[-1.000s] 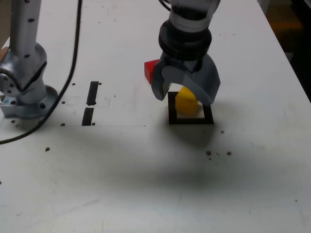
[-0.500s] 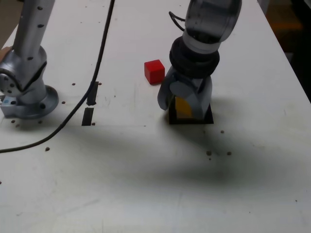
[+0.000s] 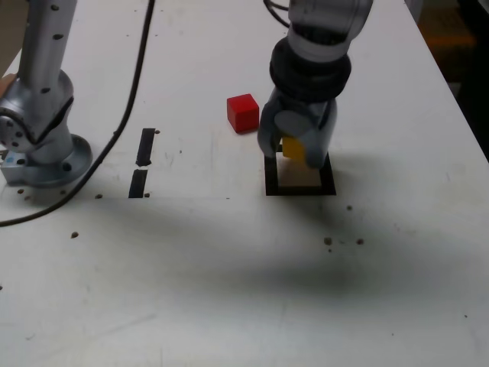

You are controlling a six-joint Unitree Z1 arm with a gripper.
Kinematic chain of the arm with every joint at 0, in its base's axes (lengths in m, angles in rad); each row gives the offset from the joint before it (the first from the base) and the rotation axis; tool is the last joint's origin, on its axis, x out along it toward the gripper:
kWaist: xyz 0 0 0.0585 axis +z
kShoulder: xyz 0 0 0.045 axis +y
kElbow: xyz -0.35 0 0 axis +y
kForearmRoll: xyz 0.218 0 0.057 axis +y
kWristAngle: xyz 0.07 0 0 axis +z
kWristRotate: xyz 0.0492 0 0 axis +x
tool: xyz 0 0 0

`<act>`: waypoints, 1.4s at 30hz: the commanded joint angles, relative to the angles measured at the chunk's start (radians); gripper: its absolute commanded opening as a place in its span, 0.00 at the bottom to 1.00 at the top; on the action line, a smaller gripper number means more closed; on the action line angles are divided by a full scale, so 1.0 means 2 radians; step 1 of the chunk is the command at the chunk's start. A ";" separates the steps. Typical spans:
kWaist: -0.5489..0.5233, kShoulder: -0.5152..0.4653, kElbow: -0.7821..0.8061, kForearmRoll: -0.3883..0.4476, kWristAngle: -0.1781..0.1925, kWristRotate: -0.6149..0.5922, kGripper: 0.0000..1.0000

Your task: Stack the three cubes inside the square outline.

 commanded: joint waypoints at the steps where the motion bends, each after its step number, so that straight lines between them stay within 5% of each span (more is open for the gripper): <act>1: -0.003 -0.005 -0.030 0.015 0.003 0.002 0.10; 19: 0.037 0.110 -0.226 0.083 -0.011 0.068 0.11; 33: 0.044 0.146 -0.242 0.099 -0.017 0.083 0.95; 38: 0.044 0.108 -0.223 0.106 -0.011 0.073 1.00; 42: 0.046 0.018 -0.165 0.110 -0.002 0.049 1.00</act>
